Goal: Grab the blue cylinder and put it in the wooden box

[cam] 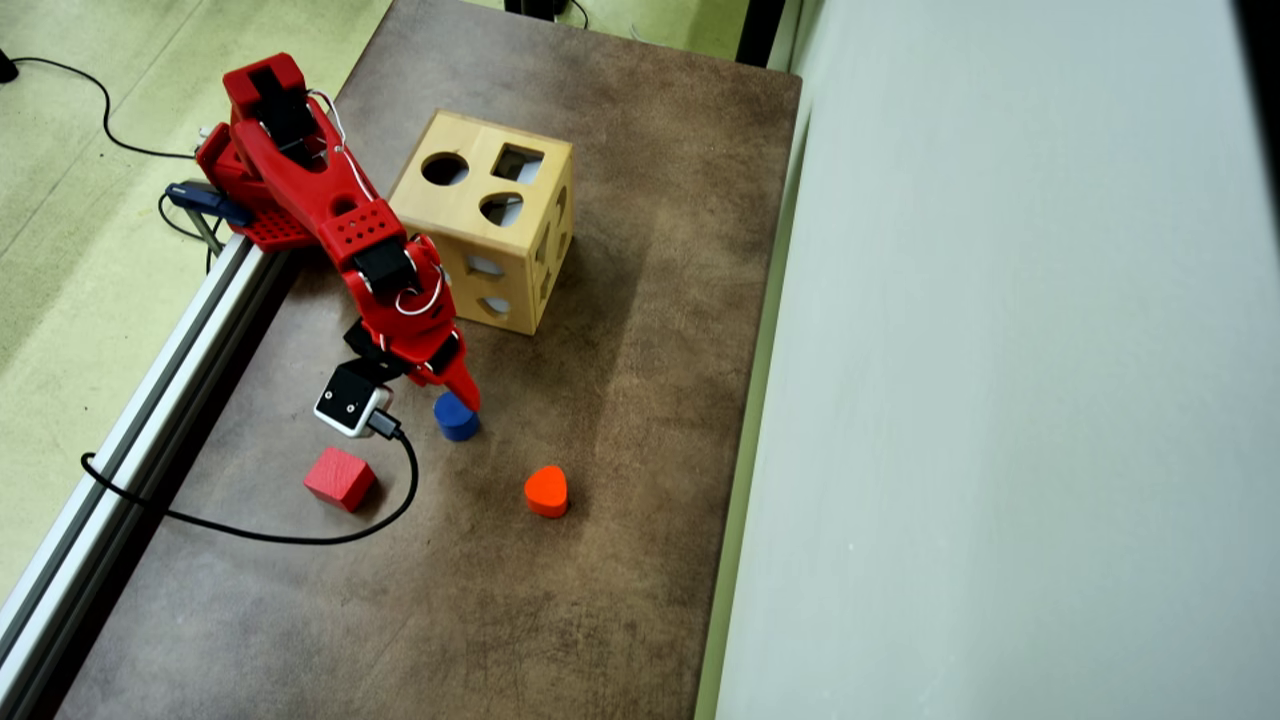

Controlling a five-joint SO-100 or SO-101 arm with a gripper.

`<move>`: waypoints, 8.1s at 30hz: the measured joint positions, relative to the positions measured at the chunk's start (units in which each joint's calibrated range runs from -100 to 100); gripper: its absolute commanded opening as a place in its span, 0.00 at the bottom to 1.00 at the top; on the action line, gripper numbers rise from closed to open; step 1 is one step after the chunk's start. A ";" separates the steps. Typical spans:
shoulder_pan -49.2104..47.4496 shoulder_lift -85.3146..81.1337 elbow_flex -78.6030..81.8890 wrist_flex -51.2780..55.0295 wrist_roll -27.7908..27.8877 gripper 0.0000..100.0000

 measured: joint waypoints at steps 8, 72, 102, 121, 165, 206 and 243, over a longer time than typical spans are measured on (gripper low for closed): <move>2.52 3.73 0.00 0.00 0.24 0.46; 0.00 14.92 -9.48 0.00 0.15 0.46; 0.07 18.22 -15.98 0.00 0.05 0.34; 0.07 18.22 -15.98 0.00 0.05 0.25; 0.07 18.14 -16.07 0.00 0.05 0.07; -1.51 -26.10 -16.07 22.03 0.05 0.07; -24.00 -54.32 10.74 31.64 0.05 0.07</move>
